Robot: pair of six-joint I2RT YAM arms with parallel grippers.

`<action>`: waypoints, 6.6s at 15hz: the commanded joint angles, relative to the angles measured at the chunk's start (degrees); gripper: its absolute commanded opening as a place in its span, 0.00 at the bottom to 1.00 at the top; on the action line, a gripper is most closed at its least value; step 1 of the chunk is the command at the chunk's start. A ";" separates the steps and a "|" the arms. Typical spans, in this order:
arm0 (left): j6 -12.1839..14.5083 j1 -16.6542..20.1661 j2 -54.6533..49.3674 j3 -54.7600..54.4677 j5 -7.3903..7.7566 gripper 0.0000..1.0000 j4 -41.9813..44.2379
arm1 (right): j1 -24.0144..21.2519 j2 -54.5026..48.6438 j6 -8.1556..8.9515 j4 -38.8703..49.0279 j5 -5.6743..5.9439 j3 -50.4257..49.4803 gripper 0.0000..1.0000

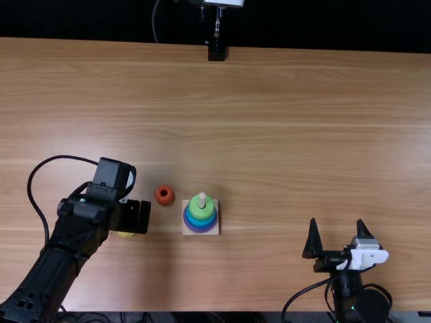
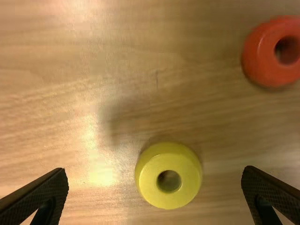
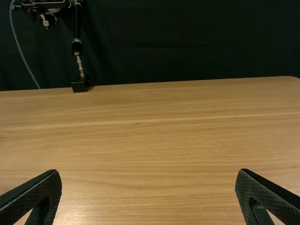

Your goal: Build the Hanoi tower: stack the rings onto the peg from bottom to top in this color order: purple, dark blue, light blue, dark green, light green, yellow, orange.

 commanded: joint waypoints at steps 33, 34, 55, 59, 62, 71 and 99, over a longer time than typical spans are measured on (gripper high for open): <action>0.39 -3.80 6.45 -1.96 -3.54 0.00 2.37 | -0.25 -0.69 -0.20 -0.33 -0.37 -0.58 1.00; 0.29 -3.80 6.45 0.85 -3.44 0.00 0.69 | -0.25 -0.69 -0.20 -0.33 -0.37 -0.58 1.00; -8.04 -21.46 20.16 57.01 -2.06 0.00 -39.18 | -0.25 -0.69 -0.20 -0.33 -0.37 -0.58 1.00; -9.52 -24.10 21.74 60.09 -2.06 0.00 -39.18 | -0.25 -0.69 -0.20 -0.33 -0.37 -0.58 1.00; -12.79 -25.77 22.53 61.49 -2.06 0.00 -39.29 | -0.25 -0.69 -0.20 -0.33 -0.37 -0.66 1.00; -13.84 -27.53 24.03 61.06 -2.06 0.00 -39.18 | -0.25 -0.69 -0.20 -0.33 -0.37 -0.58 1.00; 4.09 -9.60 24.03 34.51 -2.17 1.00 -12.08 | -0.25 -0.69 -0.20 -0.33 -0.37 -0.58 1.00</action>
